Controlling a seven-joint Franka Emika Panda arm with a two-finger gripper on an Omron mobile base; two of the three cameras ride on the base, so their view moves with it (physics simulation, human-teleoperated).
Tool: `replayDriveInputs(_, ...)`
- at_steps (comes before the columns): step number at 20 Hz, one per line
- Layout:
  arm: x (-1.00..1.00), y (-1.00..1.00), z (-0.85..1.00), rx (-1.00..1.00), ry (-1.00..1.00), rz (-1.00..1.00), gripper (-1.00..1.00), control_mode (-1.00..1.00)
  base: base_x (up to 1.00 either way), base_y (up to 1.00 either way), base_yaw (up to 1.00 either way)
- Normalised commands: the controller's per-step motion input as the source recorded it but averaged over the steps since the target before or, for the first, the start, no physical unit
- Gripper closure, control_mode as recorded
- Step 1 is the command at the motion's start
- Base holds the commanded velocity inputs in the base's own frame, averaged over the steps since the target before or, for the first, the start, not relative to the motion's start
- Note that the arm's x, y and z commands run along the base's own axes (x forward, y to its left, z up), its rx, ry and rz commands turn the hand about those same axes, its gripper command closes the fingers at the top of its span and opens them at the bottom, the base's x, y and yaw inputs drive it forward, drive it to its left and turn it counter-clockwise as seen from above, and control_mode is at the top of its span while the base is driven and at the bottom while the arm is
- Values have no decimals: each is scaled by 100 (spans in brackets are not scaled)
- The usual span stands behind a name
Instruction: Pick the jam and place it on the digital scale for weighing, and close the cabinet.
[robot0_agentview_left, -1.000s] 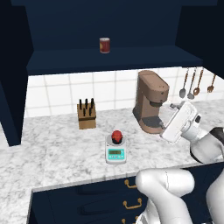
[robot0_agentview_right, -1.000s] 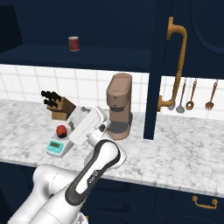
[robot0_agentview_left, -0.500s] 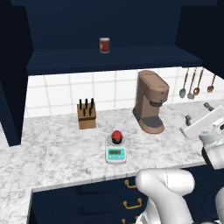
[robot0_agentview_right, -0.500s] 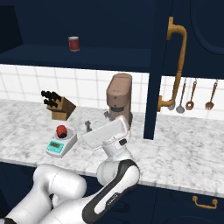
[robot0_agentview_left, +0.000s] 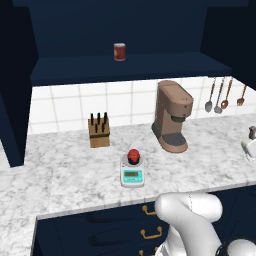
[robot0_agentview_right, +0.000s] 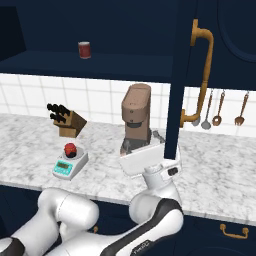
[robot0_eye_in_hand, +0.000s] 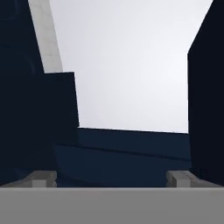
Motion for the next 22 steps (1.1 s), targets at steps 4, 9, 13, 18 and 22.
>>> replayDriveInputs(4,-14,-84,0,3,18,0,-100,-100,0,0,0)
replayDriveInputs(9,0,-75,0,3,18,0,-100,-100,0,0,0)
replayDriveInputs(13,0,-81,4,4,16,0,-100,-100,0,0,0)
replayDriveInputs(18,0,-68,5,1,22,0,-100,-100,0,0,0)
replayDriveInputs(22,-16,-45,47,1,3,1,-100,-100,0,0,0)
